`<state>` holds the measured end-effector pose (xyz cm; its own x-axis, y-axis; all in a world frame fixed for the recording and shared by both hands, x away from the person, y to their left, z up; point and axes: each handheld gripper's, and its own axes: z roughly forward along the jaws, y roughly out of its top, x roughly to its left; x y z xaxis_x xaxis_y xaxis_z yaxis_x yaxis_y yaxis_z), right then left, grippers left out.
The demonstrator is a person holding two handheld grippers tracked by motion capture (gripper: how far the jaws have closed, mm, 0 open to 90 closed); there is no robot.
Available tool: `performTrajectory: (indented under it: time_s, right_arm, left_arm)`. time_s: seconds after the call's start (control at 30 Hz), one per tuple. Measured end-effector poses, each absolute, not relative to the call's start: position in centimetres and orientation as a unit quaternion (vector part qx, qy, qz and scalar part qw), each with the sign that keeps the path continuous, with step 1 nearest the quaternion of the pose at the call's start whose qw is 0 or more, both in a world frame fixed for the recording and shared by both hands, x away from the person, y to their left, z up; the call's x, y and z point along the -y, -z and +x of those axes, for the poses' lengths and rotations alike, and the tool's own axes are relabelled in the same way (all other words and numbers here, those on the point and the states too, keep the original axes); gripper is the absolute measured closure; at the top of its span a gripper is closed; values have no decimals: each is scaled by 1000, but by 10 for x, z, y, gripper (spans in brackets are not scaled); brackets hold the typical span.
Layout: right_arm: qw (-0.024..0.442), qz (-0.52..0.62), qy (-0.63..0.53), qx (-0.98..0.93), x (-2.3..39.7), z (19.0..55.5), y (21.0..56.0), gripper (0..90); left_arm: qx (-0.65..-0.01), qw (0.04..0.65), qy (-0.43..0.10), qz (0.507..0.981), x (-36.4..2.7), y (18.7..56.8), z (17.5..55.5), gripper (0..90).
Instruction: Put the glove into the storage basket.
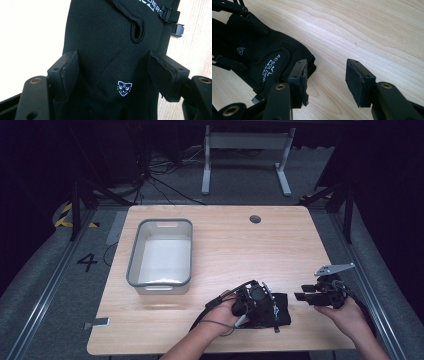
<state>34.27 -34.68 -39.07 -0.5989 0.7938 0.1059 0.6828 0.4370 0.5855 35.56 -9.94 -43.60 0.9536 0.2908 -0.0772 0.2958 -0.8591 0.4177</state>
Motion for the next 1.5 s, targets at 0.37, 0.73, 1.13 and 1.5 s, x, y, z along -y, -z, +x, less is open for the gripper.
performTrajectory:
  time_s: [0.37, 0.73, 1.13, 1.5]
  right_arm:
    - [89, 439, -315, -837, 348, 344, 386, 524]
    - [88, 442, -315, -835, 349, 346, 386, 523]
    - [88, 445, -319, -832, 355, 347, 387, 525]
    - [89, 446, -318, -832, 355, 350, 388, 526]
  left_arm:
    - [-169, 225, -18, 960, 99, 439, 351, 326]
    - [-192, 219, -17, 957, 96, 436, 354, 555]
    - [-234, 229, 41, 944, 87, 426, 365, 660]
    - [-256, 235, 55, 936, 61, 385, 364, 657]
